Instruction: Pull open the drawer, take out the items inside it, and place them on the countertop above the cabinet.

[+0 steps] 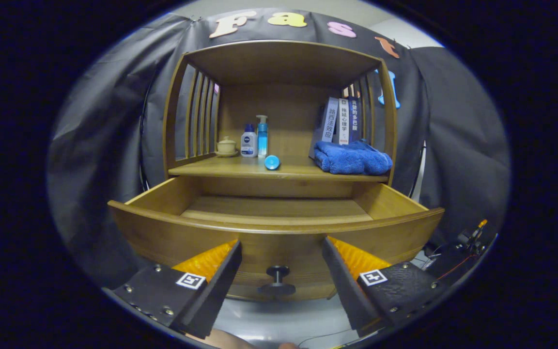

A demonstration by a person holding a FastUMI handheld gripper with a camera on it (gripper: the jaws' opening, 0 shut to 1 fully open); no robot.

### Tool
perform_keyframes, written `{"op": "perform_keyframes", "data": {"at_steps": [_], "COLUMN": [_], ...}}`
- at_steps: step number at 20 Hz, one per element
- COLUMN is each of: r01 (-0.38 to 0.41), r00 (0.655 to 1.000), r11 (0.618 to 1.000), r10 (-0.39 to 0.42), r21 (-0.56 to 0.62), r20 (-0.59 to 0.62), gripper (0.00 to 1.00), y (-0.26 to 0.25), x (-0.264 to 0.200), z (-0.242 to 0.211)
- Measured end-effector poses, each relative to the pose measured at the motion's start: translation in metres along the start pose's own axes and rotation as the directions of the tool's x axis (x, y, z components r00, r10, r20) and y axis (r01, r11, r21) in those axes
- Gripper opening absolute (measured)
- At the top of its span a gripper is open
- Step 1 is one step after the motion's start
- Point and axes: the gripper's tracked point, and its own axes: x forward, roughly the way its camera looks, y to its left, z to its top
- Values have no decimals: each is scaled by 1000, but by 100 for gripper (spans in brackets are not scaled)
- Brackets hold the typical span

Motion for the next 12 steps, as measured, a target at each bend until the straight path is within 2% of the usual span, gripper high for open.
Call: {"op": "perform_keyframes", "data": {"at_steps": [2,12], "r01": [-2,-4], "r00": [1000,1000], "r11": [1000,1000], "r10": [2,4], "r21": [-3,-3], "r20": [27,11], "gripper": [100,100], "y": [0,3], "x": [9,63], "z": [12,20]}}
